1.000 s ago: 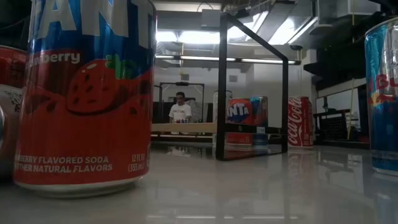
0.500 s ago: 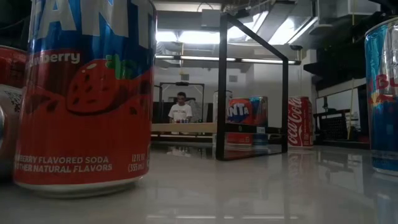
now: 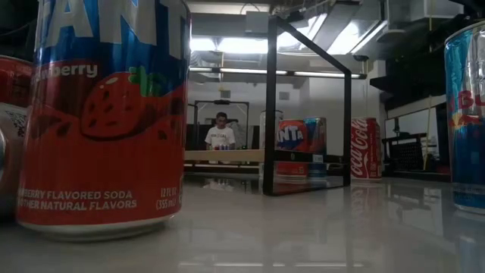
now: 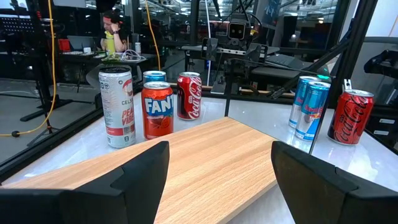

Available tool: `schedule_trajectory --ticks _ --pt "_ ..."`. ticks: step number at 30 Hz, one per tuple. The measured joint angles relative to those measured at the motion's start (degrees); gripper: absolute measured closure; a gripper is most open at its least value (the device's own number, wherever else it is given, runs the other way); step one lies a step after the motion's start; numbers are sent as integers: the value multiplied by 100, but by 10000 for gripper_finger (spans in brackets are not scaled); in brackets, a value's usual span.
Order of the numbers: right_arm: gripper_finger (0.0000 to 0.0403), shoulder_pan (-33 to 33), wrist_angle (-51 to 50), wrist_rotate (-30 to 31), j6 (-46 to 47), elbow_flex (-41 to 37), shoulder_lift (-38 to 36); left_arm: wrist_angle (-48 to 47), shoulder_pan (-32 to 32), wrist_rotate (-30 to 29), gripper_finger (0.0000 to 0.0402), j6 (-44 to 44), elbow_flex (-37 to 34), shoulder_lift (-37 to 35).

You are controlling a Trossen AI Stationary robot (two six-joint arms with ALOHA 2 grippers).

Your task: Place canned beverage on shelf

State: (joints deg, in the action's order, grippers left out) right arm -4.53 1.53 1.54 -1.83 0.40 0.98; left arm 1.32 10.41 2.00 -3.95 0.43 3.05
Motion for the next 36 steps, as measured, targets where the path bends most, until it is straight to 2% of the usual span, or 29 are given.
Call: schedule_trajectory --ticks 5,15,20,24,30,36 --pt "29 0 1 -17 50 0 0 0 2 0 125 0 0 0" --pt "29 1 10 -254 1053 -2 0 0 2 0 125 -193 1 -1" --pt "29 1 859 -258 1833 -2 0 0 2 -2 125 -251 0 0" --pt "29 1 1511 -253 1792 5 -3 0 2 0 125 -256 1 0" --pt "29 1 1465 207 1763 347 3 0 2 0 125 -256 1 0" --pt "29 1 1465 338 1223 921 269 0 0 0 125 -256 0 0"
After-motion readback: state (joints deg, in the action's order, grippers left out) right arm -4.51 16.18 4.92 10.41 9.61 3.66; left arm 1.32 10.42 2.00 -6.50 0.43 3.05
